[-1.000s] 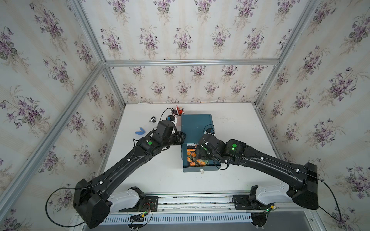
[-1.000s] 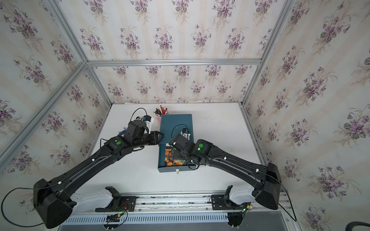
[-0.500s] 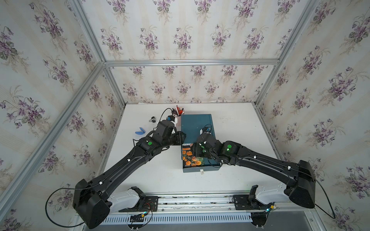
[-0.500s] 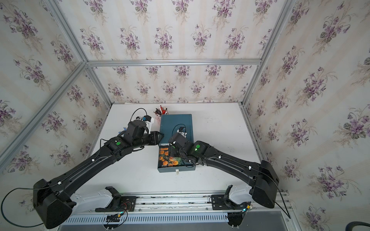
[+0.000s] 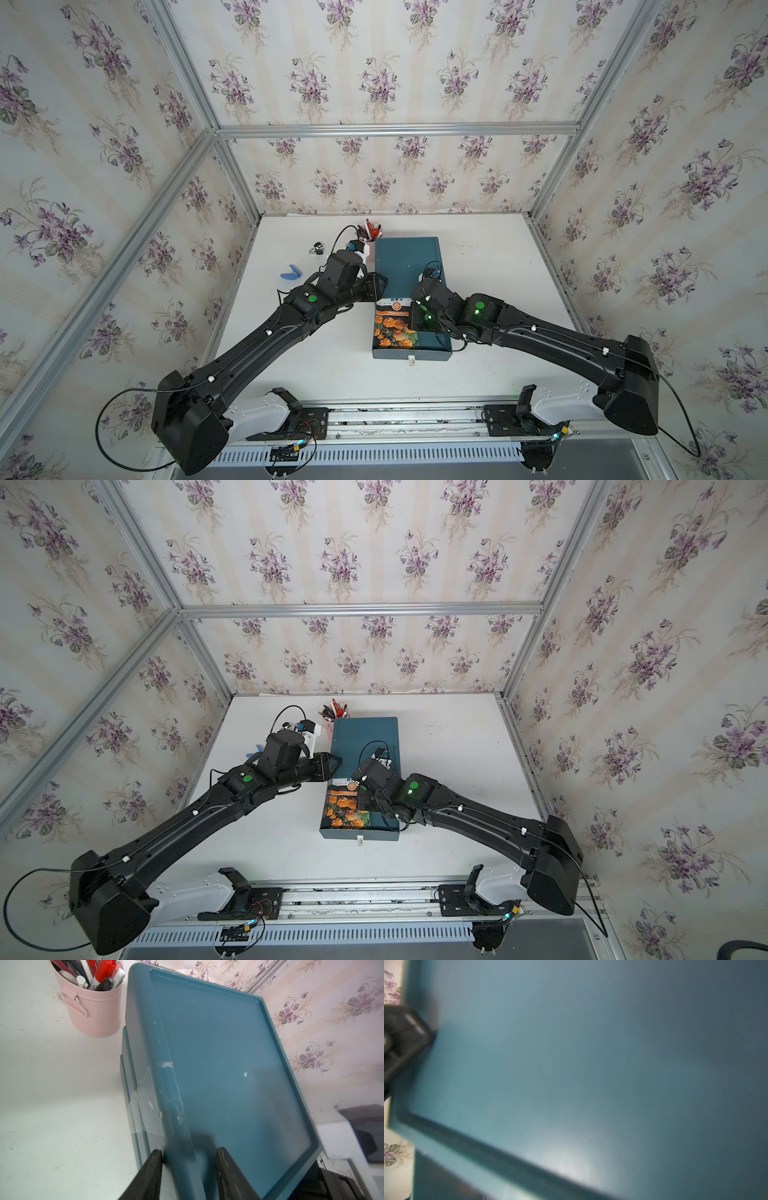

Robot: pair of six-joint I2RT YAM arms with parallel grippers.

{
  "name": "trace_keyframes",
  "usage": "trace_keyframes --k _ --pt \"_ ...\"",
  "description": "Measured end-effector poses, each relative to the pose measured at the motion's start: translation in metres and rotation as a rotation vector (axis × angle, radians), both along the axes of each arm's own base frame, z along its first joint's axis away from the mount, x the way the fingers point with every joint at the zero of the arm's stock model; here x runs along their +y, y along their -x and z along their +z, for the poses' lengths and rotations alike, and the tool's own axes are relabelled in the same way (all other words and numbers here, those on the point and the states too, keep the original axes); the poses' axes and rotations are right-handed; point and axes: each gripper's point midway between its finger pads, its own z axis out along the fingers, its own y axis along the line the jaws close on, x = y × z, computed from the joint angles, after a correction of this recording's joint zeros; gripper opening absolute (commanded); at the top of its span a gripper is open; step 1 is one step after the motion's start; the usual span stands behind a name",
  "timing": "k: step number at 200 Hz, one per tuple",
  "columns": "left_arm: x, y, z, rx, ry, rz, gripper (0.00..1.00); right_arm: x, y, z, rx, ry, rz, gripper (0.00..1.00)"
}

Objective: Take the seed bags out of the drawer
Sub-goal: Pick up the seed packet from the drawer.

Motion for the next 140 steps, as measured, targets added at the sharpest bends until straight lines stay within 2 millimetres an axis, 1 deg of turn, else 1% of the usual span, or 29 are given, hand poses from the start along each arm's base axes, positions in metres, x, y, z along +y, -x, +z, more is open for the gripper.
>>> trace_keyframes --k 11,34,46,92,140 --pt "0.000 0.000 0.000 0.000 0.000 0.000 0.45 0.000 0.003 0.008 -0.010 -0.006 0.008 0.00" --pt "0.000 0.000 0.000 -0.001 0.002 0.000 0.44 0.001 0.009 0.039 -0.058 -0.047 0.022 0.00" --pt "0.000 -0.001 0.000 -0.002 0.002 0.002 0.44 -0.001 0.013 0.052 -0.073 -0.061 0.026 0.00" --pt "0.001 -0.001 0.001 -0.004 -0.001 0.007 0.43 -0.014 0.026 0.078 -0.092 -0.113 0.037 0.00" --pt "0.000 -0.002 0.002 -0.004 -0.007 0.007 0.42 -0.015 0.034 0.107 -0.127 -0.192 0.054 0.00"
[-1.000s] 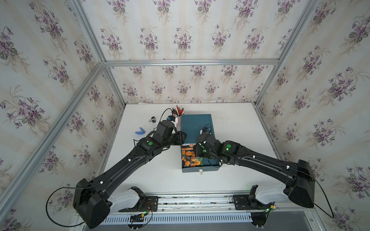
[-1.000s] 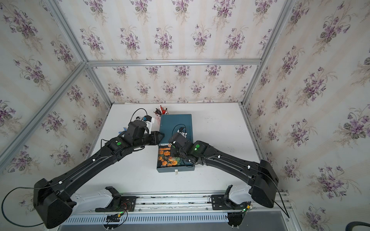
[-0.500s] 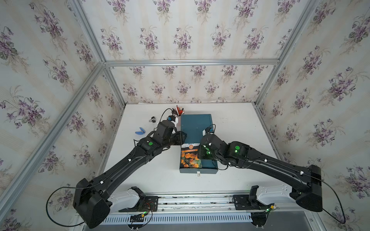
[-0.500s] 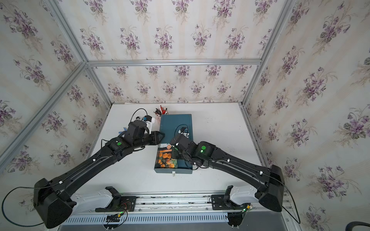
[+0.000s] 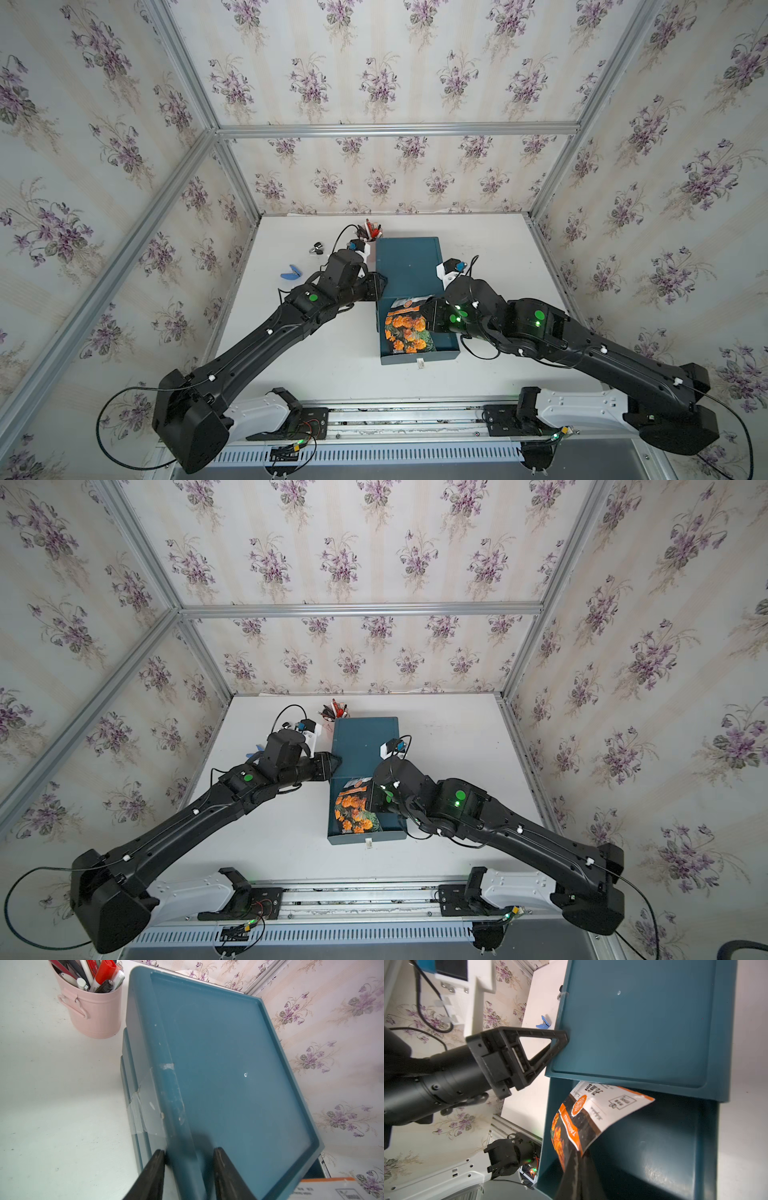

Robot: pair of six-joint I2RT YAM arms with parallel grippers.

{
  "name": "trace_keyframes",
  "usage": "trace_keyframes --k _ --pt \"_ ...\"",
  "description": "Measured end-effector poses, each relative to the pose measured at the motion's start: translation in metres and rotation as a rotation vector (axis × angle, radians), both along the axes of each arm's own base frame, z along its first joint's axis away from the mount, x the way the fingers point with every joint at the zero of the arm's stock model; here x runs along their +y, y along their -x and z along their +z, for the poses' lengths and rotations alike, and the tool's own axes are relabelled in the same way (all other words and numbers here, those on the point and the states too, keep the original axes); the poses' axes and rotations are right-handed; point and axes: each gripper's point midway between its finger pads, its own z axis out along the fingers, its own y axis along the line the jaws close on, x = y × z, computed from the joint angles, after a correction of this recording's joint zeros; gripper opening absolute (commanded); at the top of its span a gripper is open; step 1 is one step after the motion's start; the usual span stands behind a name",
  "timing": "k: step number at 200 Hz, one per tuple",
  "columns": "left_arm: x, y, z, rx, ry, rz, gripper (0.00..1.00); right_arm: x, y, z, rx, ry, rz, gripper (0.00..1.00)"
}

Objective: Take the seed bags out of the drawer
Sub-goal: Pick up the seed packet from the drawer, then place the seed packet at the center of the board.

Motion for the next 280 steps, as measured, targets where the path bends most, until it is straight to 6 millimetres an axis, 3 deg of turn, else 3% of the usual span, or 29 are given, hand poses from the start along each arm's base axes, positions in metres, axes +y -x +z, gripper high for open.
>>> trace_keyframes --k 65,107,134,160,185,208,229,246,259,280 --pt "0.000 -0.001 0.000 0.000 -0.003 0.004 0.42 -0.010 -0.003 0.031 -0.076 -0.057 -0.032 0.00" --pt "0.000 -0.004 0.000 -0.001 -0.010 0.008 0.42 -0.033 -0.006 0.082 -0.179 -0.161 -0.090 0.00" --pt "0.000 -0.004 0.001 -0.005 -0.015 0.008 0.42 -0.055 -0.013 0.100 -0.235 -0.158 -0.173 0.00" --pt "0.003 -0.003 0.002 -0.010 -0.020 0.012 0.43 -0.099 -0.031 0.100 -0.269 -0.098 -0.347 0.00" --pt "0.004 -0.001 0.005 -0.014 -0.024 0.009 0.44 -0.155 -0.064 0.071 -0.240 0.030 -0.588 0.00" --pt "0.007 0.002 0.005 -0.007 -0.032 0.006 0.47 -0.216 -0.091 0.011 -0.134 0.178 -0.788 0.00" --pt "0.009 0.005 0.005 -0.003 -0.039 0.004 0.48 -0.270 -0.098 -0.044 -0.013 0.216 -0.924 0.00" --pt "0.010 0.006 0.005 0.002 -0.042 0.003 0.49 -0.288 -0.103 -0.089 0.093 0.193 -0.950 0.00" --pt "0.010 0.006 0.005 0.004 -0.043 0.002 0.49 -0.288 -0.108 -0.123 0.174 0.182 -0.923 0.00" --pt "0.008 0.006 0.004 0.009 -0.041 -0.003 0.50 -0.288 -0.114 -0.156 0.228 0.162 -0.893 0.00"
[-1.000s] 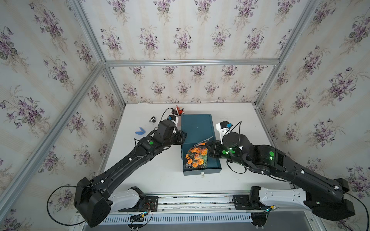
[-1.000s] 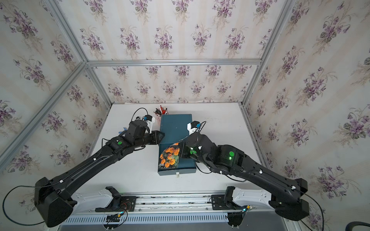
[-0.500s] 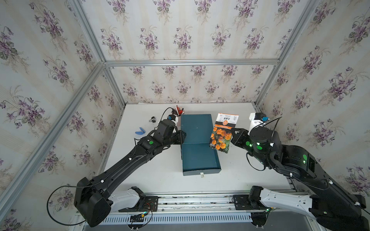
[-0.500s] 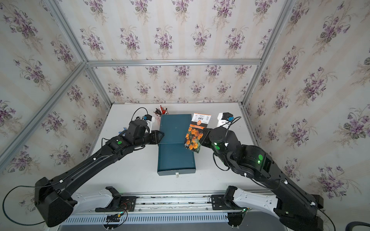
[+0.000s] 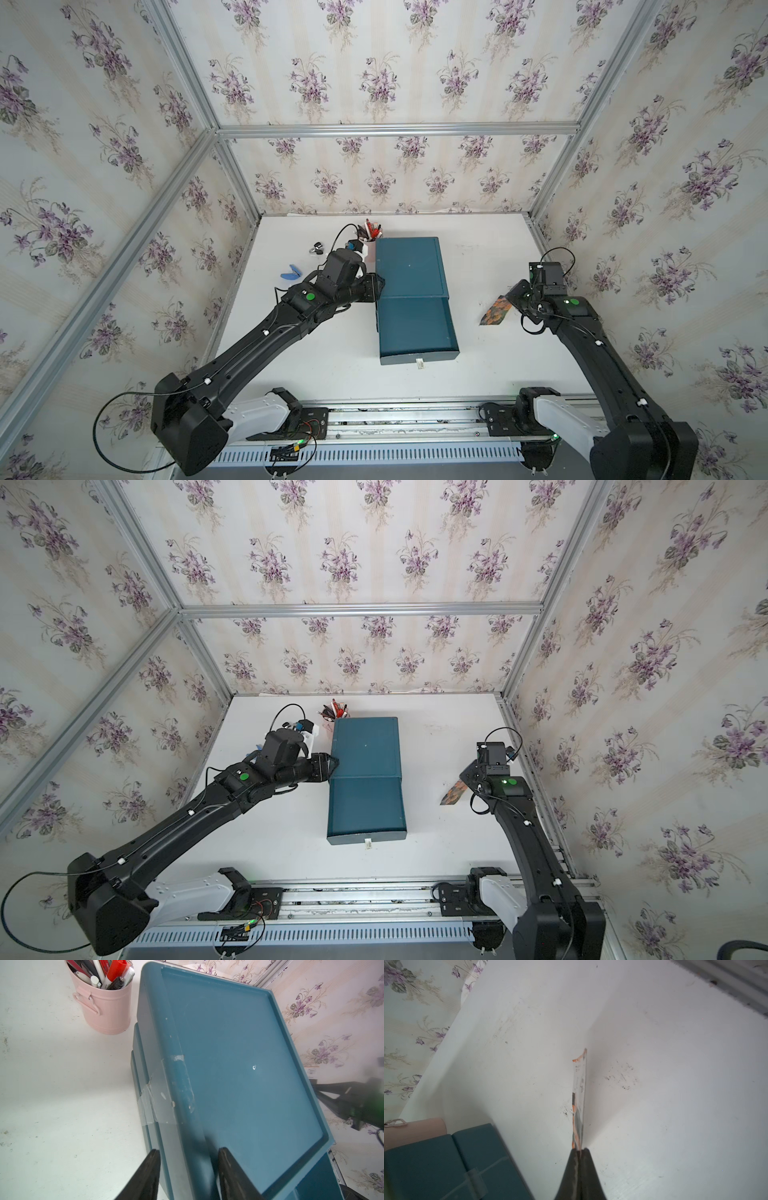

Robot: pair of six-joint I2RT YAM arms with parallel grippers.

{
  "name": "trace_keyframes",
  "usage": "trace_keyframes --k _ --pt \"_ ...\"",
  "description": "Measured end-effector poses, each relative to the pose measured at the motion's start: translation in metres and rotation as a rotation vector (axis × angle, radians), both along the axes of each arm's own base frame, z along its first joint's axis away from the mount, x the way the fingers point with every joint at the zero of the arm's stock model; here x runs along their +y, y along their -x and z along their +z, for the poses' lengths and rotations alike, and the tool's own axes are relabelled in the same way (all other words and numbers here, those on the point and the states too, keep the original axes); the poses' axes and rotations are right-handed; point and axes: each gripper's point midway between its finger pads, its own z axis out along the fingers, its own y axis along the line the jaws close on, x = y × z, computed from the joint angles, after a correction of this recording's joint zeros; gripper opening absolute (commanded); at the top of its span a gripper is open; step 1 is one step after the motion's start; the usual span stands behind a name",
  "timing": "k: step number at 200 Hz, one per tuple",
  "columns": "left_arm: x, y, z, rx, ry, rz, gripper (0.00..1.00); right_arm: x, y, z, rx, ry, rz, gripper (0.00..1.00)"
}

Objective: Take the seed bags out of the drawer
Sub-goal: Place the seed packet at the center of the board.

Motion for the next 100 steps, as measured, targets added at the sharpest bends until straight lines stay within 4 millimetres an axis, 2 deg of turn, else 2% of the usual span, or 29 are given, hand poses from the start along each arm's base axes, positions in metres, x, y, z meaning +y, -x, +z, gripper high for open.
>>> trace_keyframes --k 60,65,75,81,100 --pt "-0.001 0.000 -0.001 0.002 0.002 -0.003 0.55 -0.031 -0.030 -0.058 0.048 -0.039 -0.088 0.00" --pt "-0.001 0.000 -0.001 0.002 0.002 -0.003 0.54 -0.032 -0.032 -0.063 0.057 -0.040 -0.089 0.07" --pt "-0.001 0.000 -0.001 0.002 0.002 -0.003 0.54 -0.033 -0.035 -0.071 0.073 -0.042 -0.090 0.31" --pt "-0.001 0.000 -0.001 0.002 0.003 -0.004 0.59 -0.033 -0.036 -0.073 0.076 -0.044 -0.091 0.47" --pt "-0.001 0.002 -0.001 0.009 0.001 -0.008 0.61 -0.034 -0.038 -0.065 0.047 -0.035 -0.083 0.80"
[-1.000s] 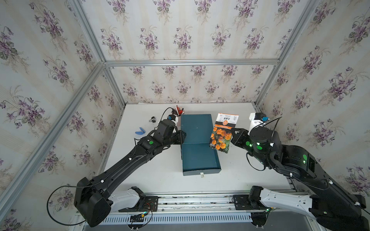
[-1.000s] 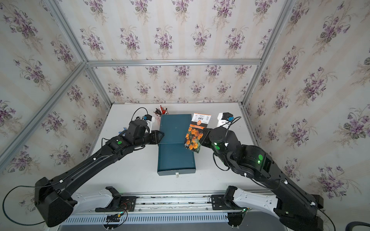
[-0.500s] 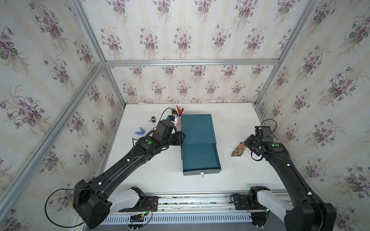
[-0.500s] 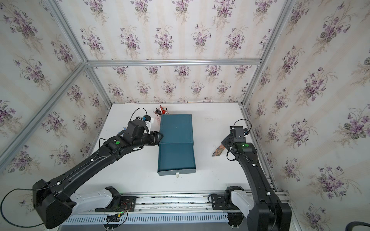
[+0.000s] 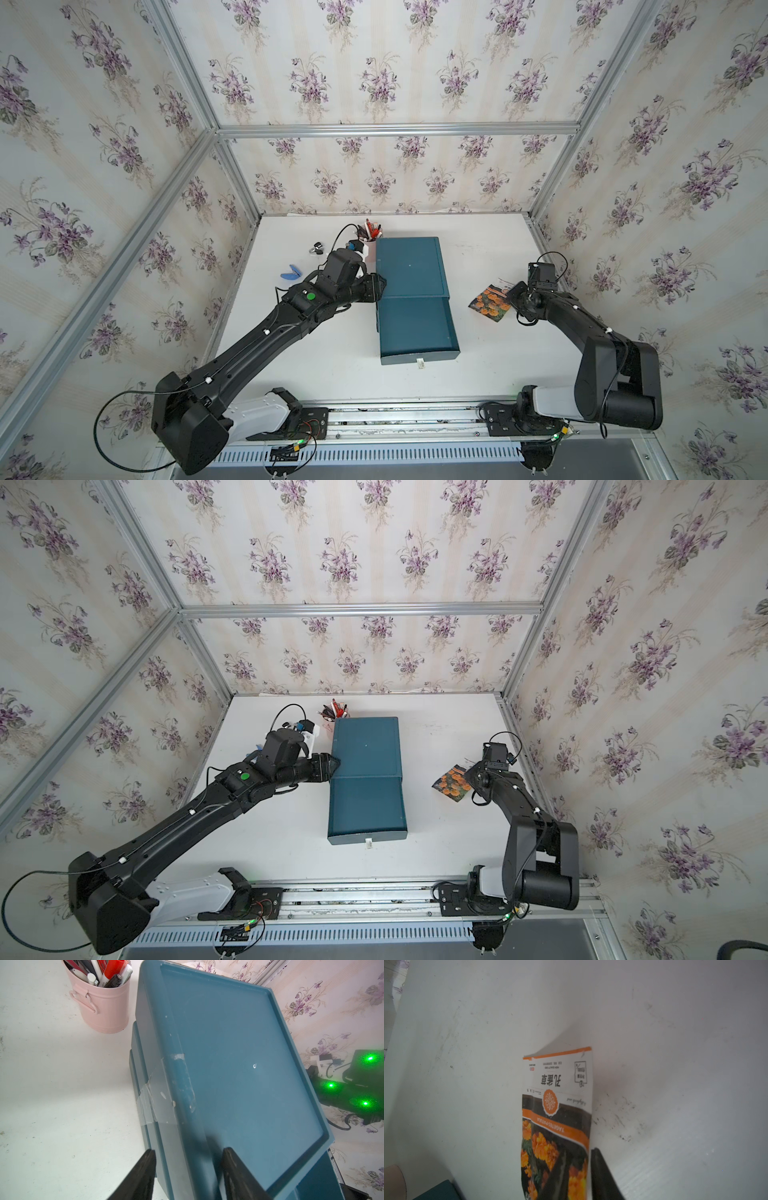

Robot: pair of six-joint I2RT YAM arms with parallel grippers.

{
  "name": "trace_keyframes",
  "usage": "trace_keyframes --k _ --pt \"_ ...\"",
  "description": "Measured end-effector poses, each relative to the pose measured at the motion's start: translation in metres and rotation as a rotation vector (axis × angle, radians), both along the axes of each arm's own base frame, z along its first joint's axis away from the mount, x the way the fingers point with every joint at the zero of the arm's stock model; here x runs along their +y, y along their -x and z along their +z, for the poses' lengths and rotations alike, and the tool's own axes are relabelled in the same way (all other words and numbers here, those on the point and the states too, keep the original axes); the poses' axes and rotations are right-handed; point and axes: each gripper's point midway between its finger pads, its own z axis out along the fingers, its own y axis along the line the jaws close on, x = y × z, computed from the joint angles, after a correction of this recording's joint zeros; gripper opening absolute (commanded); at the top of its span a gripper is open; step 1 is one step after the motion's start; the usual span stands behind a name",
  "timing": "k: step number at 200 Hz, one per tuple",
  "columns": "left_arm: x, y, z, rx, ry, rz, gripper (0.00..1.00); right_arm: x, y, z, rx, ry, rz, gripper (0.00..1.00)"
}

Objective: Take the seed bags out of the drawer
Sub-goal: Place the seed packet at the center of the board, then close the drawer in the storage box.

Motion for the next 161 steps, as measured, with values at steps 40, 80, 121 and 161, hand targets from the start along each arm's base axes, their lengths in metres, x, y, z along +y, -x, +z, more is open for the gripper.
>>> trace_keyframes --k 40,80,121,161 --pt "0.001 0.004 0.002 0.019 -0.013 -0.011 0.64 0.001 0.000 0.062 -0.118 0.096 0.038 0.92" --pt "0.004 0.007 0.003 0.040 -0.035 -0.016 0.65 0.094 0.032 0.180 -0.358 0.162 0.347 0.84" --pt "-0.004 0.004 0.001 0.054 -0.028 -0.034 0.65 0.200 0.128 0.233 -0.462 0.003 0.780 0.74" --pt "-0.006 0.001 0.002 0.057 -0.027 -0.033 0.65 0.269 0.244 0.218 -0.340 -0.110 1.209 0.72"
